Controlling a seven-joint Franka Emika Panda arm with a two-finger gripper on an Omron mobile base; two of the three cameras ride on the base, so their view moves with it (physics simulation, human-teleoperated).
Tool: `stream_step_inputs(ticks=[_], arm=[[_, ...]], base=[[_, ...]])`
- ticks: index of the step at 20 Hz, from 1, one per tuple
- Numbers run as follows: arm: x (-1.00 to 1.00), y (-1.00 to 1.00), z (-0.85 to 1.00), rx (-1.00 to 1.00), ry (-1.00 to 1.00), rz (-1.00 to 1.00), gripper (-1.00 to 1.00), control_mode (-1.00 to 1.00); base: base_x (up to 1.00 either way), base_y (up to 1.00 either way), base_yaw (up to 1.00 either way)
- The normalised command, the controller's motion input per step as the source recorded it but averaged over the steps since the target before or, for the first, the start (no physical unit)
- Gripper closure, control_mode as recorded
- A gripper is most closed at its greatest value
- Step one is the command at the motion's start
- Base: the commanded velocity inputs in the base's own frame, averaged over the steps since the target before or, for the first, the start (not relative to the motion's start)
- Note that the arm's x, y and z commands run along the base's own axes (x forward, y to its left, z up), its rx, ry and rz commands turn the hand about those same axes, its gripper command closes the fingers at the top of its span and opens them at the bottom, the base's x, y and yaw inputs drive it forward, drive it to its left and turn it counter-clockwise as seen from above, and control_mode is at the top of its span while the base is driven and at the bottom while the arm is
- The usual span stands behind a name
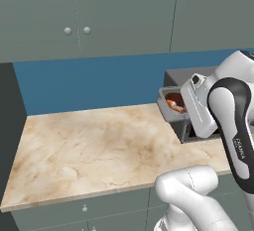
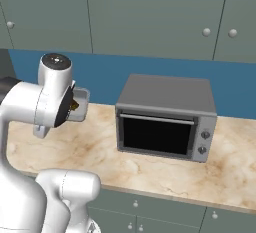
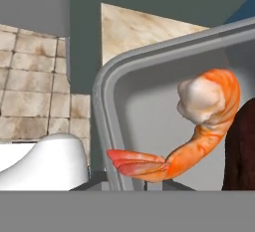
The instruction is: Place the tupperware on the second highest shelf of the fridge. Make space for the tupperware among the existing items by rearranging them on the shelves if needed. Close the fridge door when finished.
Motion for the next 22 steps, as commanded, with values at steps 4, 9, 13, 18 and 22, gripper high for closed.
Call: stream_step_inputs(ticks=[4,9,13,18,22], arm=[[0.0,0.0,0.0,0.0,0.0,0.0,1.0,1.0],[0.0,0.0,0.0,0.0,0.0,0.0,1.0,1.0],[0.0,0.0,0.0,0.0,0.0,0.0,1.0,1.0],[0.0,0.0,0.0,0.0,0.0,0.0,1.0,1.0],[0.0,0.0,0.0,0.0,0.0,0.0,1.0,1.0]], base=[[-0.43,-0.07,0.03],[-0.82,-0.41,0.05],[-0.75,-0.49,0.0],[-0.61,-0.29,0.03],[-0.47,0.0,0.45]])
